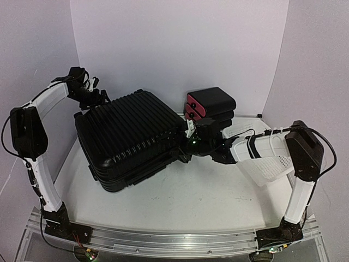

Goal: Open, take out, and arrange the luggage

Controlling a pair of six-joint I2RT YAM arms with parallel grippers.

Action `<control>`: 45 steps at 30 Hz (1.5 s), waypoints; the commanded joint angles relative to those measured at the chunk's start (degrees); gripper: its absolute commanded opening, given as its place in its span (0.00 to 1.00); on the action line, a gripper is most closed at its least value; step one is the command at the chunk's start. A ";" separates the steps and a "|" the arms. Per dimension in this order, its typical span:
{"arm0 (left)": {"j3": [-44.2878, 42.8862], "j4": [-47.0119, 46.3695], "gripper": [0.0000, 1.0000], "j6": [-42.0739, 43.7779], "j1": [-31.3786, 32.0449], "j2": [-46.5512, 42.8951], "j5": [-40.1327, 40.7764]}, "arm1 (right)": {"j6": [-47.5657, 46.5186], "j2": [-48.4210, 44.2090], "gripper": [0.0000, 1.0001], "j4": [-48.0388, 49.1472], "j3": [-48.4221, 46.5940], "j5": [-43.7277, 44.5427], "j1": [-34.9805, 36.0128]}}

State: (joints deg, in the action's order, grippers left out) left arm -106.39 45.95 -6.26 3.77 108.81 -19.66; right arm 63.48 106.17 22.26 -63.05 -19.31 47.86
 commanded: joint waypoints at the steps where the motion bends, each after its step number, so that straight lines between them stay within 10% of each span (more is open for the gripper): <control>1: 12.69 4.43 0.91 -6.34 2.32 -10.82 -1.86 | 2.35 5.60 0.98 10.50 -4.63 -1.77 -4.22; 15: 39.70 3.15 0.94 -7.27 3.70 -37.94 -1.30 | 1.07 18.74 0.98 2.58 -23.47 -7.62 -8.13; 26: 31.44 8.40 0.97 -3.98 3.70 -41.45 5.43 | -8.94 3.69 0.98 -11.70 -15.95 -5.60 -8.67; 31: 30.53 8.41 0.97 -8.70 3.74 -46.57 -10.57 | -12.77 -4.37 0.98 -18.77 -10.19 -7.93 -9.48; 45: 49.33 -7.22 0.96 -26.00 22.24 -65.21 -16.39 | 25.52 7.21 0.98 41.59 4.87 -12.94 -10.77</control>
State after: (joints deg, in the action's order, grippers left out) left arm -59.61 45.82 -27.64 23.79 45.60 -35.35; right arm 72.93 105.54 34.96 -57.95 -32.25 37.50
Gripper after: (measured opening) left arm 0.960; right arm 0.984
